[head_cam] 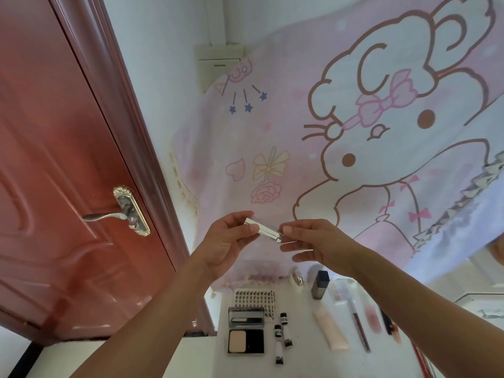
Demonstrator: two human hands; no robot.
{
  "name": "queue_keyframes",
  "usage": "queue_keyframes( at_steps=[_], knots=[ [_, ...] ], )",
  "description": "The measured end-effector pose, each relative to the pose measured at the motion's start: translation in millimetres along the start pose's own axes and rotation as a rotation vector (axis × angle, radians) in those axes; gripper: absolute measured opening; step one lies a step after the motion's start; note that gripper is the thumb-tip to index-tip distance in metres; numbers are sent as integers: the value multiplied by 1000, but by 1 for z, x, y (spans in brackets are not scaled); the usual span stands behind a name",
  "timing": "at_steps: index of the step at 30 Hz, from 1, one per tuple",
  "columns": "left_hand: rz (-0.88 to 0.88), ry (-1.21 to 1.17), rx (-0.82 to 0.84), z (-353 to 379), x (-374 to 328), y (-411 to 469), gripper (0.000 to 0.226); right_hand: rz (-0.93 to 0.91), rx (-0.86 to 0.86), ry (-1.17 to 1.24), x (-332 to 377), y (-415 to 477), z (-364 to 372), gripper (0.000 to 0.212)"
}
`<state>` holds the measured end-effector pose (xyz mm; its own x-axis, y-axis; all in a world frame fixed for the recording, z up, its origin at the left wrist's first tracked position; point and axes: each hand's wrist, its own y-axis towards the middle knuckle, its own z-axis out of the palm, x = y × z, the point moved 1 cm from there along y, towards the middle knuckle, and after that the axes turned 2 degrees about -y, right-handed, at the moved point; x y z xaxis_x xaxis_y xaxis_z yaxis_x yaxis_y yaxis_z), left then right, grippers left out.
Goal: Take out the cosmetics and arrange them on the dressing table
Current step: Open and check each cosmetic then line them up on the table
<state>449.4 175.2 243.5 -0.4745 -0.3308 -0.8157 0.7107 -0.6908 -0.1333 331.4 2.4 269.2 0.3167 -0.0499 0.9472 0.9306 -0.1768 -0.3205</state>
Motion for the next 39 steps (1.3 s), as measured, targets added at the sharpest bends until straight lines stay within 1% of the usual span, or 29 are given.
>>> queue_keyframes(
  at_steps=[2, 5, 7, 9, 11, 13, 17, 19, 25, 27, 29, 31, 33, 35, 37, 39],
  knots=[
    [-5, -4, 17, 0, 1, 0, 36, 30, -13, 51, 0, 3, 0, 45],
    [-34, -13, 56, 2, 2, -1, 37, 152, -12, 267, -3, 7, -2, 22],
    [-31, 15, 63, 4, 3, -2, 38, 204, -9, 357, -5, 9, -5, 17],
    [24, 115, 25, 4, 3, -1, 36, 218, -43, 440, -8, 11, -7, 13],
    [106, 316, -48, 6, 2, -2, 36, 217, -102, 497, -11, 14, -9, 7],
    [157, 471, -75, 10, 1, -5, 44, 212, -143, 535, -12, 16, -10, 2],
    [207, 610, -112, 14, 2, -9, 72, 215, -148, 540, -10, 17, -5, 8],
    [217, 640, -124, 13, 2, -10, 75, 226, -125, 503, -7, 15, -4, 9],
    [155, 521, -62, 9, -6, -8, 64, 243, -14, 414, -1, 11, -4, 7],
    [114, 462, -4, 5, -9, -7, 63, 235, -16, 391, 3, 13, -6, 9],
    [52, 388, 74, 2, -9, -6, 56, 222, -25, 354, 8, 15, -9, 11],
    [-1, 287, 123, 1, -8, -6, 51, 200, -29, 312, 11, 16, -10, 8],
    [-7, 185, 64, 0, -7, -3, 43, 179, -52, 302, 10, 19, -11, 5],
    [-9, 140, -69, 1, -8, -1, 32, 165, -86, 313, 7, 20, -9, 4],
    [-10, 171, -159, 1, -7, 1, 25, 150, -113, 285, 4, 21, -7, 4],
    [-9, 218, -203, -1, -6, 1, 21, 142, -100, 198, 3, 19, -5, 5]
  ],
)
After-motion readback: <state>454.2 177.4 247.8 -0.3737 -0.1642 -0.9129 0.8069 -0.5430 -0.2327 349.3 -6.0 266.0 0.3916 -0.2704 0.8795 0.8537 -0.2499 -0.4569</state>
